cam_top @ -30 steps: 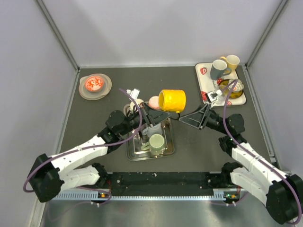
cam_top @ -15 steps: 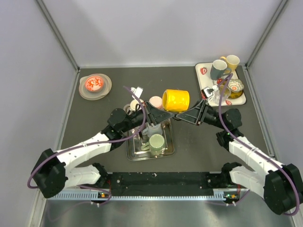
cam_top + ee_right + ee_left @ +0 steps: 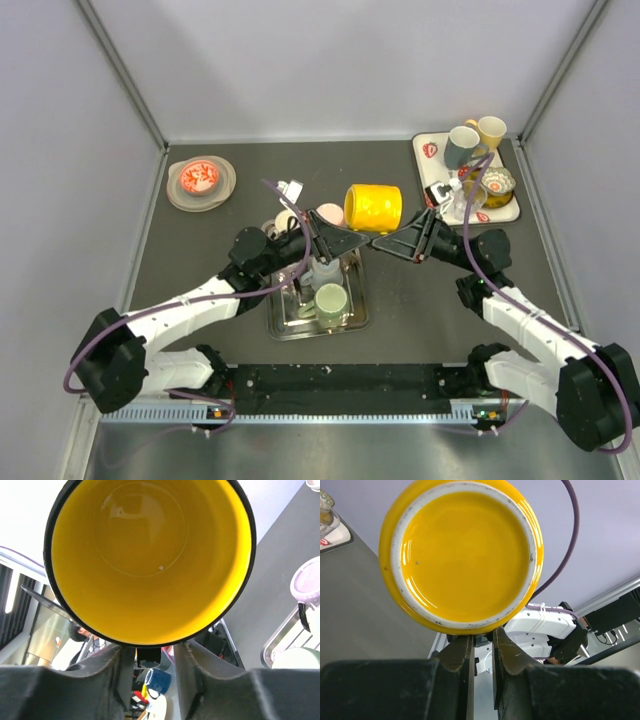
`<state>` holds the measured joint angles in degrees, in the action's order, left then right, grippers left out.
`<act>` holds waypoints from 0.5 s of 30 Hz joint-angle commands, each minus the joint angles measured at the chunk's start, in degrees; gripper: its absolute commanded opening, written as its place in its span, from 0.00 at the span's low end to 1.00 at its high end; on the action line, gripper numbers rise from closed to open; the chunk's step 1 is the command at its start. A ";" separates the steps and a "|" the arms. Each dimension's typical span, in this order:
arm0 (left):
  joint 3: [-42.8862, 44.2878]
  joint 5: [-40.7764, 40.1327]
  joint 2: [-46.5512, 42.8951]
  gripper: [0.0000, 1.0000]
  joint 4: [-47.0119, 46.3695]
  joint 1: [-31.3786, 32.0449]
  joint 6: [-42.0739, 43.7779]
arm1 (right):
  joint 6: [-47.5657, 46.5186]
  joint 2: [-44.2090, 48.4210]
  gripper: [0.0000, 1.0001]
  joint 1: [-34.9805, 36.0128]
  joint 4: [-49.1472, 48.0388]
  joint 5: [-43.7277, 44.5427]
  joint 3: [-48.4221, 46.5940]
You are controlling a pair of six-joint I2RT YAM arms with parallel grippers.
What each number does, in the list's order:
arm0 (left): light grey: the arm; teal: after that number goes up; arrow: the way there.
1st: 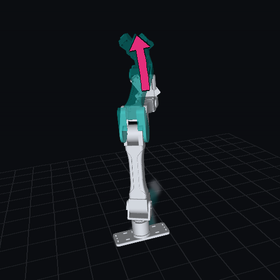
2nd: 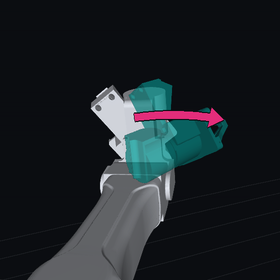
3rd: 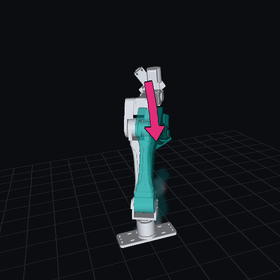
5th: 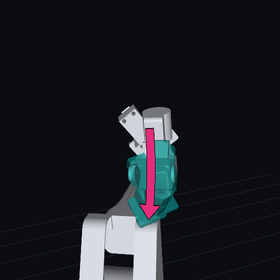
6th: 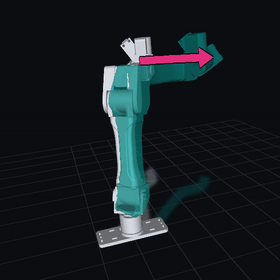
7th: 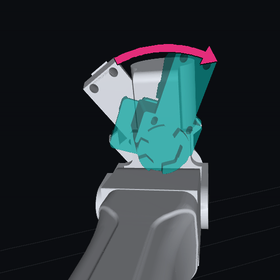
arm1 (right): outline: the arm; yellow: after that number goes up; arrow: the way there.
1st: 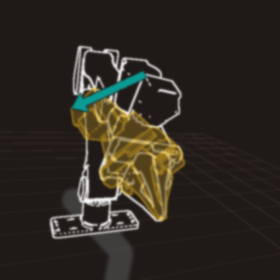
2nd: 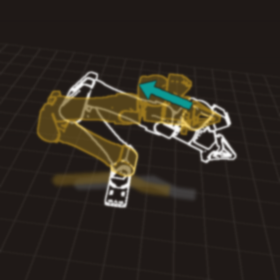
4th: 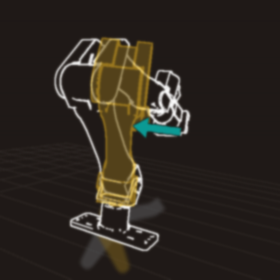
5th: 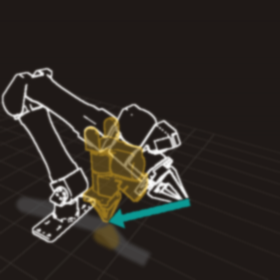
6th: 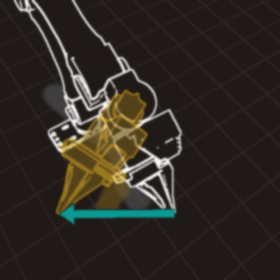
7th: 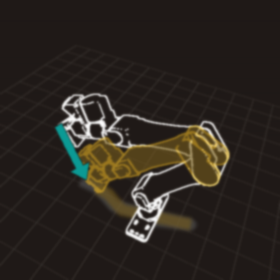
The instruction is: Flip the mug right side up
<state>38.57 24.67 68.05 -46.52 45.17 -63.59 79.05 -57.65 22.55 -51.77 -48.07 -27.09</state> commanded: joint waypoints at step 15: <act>0.90 5.58 -6.35 0.55 2.91 -0.16 4.79 | -26.00 6.93 0.00 0.83 37.14 9.40 -18.95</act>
<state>38.57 25.43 65.91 -46.06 44.31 -62.06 69.38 -54.96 23.55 -34.06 -47.42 -36.12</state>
